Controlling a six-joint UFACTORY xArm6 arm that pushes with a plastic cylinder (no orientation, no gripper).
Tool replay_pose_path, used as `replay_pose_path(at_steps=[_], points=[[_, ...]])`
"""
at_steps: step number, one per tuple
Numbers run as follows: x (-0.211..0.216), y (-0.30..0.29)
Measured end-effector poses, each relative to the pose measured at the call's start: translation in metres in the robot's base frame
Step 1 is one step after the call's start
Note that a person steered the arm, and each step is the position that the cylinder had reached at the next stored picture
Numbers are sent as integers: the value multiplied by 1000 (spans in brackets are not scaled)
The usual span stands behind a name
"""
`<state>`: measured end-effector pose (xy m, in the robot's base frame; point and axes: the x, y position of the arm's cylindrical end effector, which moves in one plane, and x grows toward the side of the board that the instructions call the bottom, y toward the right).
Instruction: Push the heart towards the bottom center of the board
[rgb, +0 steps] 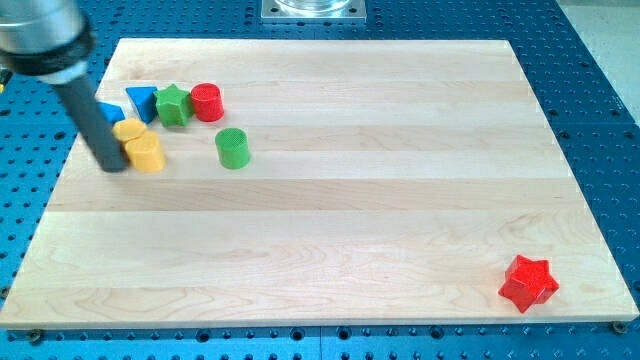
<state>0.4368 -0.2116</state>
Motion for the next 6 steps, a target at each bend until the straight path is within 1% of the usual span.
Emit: replay_pose_path(at_steps=[1, 2, 3, 4, 5, 6], points=[[5, 60], [-8, 43], [-23, 67], [-3, 168], [46, 249], [74, 241]])
